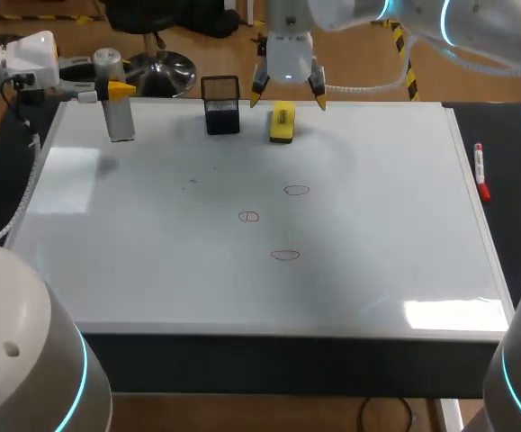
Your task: Pick up the inspection probe, press it on each red-marked spot on the whiteboard one by one, put down the probe, pick up the eraser, and wipe off all the red marks.
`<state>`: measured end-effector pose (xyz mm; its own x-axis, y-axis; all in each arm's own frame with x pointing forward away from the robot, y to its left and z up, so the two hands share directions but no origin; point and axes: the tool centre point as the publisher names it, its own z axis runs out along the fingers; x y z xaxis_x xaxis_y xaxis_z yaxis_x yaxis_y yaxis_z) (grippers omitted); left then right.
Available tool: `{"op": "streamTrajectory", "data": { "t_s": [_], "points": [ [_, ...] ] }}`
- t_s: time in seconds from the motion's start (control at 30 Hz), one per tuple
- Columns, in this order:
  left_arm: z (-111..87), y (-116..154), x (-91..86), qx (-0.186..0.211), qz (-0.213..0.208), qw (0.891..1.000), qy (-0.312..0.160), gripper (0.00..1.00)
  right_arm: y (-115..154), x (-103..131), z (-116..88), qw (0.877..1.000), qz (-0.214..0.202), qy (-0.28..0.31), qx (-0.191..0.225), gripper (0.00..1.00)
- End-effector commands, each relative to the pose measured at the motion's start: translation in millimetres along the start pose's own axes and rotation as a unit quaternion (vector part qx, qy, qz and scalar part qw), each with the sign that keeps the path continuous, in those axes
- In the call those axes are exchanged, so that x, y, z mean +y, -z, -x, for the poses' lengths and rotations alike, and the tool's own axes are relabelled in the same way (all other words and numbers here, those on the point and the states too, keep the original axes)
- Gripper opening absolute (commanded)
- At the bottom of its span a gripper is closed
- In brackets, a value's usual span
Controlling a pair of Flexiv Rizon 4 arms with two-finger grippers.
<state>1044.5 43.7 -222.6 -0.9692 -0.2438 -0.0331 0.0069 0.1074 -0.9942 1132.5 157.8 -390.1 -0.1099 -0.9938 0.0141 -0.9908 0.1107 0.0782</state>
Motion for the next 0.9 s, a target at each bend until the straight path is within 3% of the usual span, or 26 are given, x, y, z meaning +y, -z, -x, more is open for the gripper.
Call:
{"op": "streamTrajectory", "data": {
  "t_s": [0.03, 0.9],
  "points": [
    [-0.4, 0, -1.1, -0.001, 0.000, 1.000, 0.000, 0.00, 0, -1, -3, 1.000, -0.012, -0.010, -0.009, 1.00],
    [-0.4, 0, -1.1, -0.001, 0.000, 1.000, 0.000, 0.00, -24, -2, -11, 1.000, 0.003, -0.025, 0.007, 1.00]
  ]
}}
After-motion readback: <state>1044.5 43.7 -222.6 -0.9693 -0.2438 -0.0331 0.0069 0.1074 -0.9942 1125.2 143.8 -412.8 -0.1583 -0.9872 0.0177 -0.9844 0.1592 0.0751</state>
